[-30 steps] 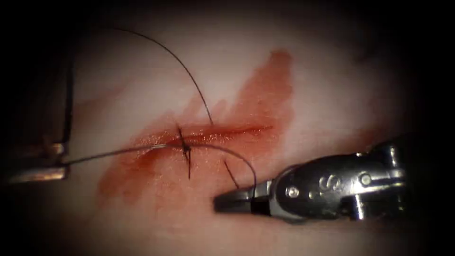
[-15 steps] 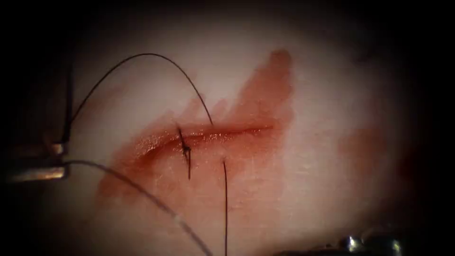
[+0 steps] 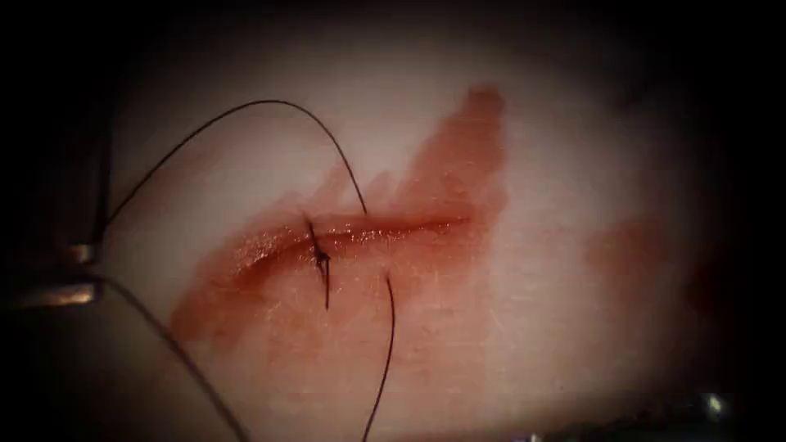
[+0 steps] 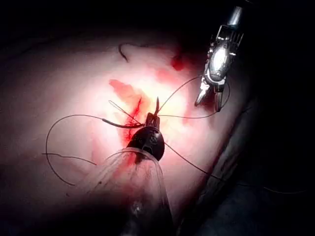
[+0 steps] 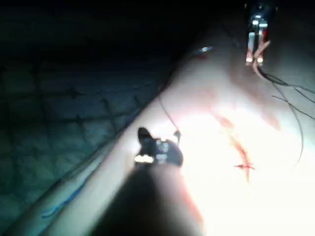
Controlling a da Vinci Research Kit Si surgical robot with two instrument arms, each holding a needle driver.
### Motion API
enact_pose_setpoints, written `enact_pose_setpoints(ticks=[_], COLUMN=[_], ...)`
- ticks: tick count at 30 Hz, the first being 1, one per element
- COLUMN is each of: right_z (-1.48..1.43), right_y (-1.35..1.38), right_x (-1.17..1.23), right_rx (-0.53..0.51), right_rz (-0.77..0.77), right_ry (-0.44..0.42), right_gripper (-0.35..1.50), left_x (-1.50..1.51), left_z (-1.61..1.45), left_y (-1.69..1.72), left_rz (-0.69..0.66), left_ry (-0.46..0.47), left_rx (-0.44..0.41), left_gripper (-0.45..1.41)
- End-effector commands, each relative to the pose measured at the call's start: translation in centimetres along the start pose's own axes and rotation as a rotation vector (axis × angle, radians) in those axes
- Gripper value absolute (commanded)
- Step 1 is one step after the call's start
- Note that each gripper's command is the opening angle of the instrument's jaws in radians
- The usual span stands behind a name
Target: Wound Closure
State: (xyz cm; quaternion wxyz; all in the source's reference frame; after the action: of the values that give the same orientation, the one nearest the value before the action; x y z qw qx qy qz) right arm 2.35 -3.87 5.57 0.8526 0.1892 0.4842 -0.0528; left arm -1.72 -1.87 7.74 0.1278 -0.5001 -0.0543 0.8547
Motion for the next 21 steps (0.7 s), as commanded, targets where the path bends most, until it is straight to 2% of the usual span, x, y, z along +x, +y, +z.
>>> enact_pose_setpoints(ticks=[1,4,8,11,15,21], right_z=[-0.01,-0.14,-0.07,0.1,0.49,0.91], right_y=[0.03,0.23,0.36,0.46,0.64,0.85], right_x=[-0.11,-0.37,-0.53,-0.66,-0.88,-1.1], right_rx=[-0.011,-0.093,-0.158,-0.197,-0.224,-0.251], right_rz=[0.001,0.041,0.064,0.067,0.041,0.03], right_ry=[-0.003,0.016,0.033,0.031,0.01,0.003], right_gripper=[1.25,1.25,1.25,1.26,1.23,1.31], left_x=[-0.03,-0.13,-0.18,-0.18,-0.17,-0.18], left_z=[0.08,0.07,0.09,0.11,0.14,0.15], left_y=[0.03,0.01,0.01,0.02,0.04,0.05], left_rz=[-0.002,-0.007,-0.008,-0.008,-0.008,-0.007], left_ry=[0.001,0.001,-0.005,-0.006,-0.007,-0.007], left_rx=[-0.001,0.001,0.001,0.004,0.007,0.008], left_gripper=[-0.45,-0.45,-0.45,-0.45,-0.45,-0.45])
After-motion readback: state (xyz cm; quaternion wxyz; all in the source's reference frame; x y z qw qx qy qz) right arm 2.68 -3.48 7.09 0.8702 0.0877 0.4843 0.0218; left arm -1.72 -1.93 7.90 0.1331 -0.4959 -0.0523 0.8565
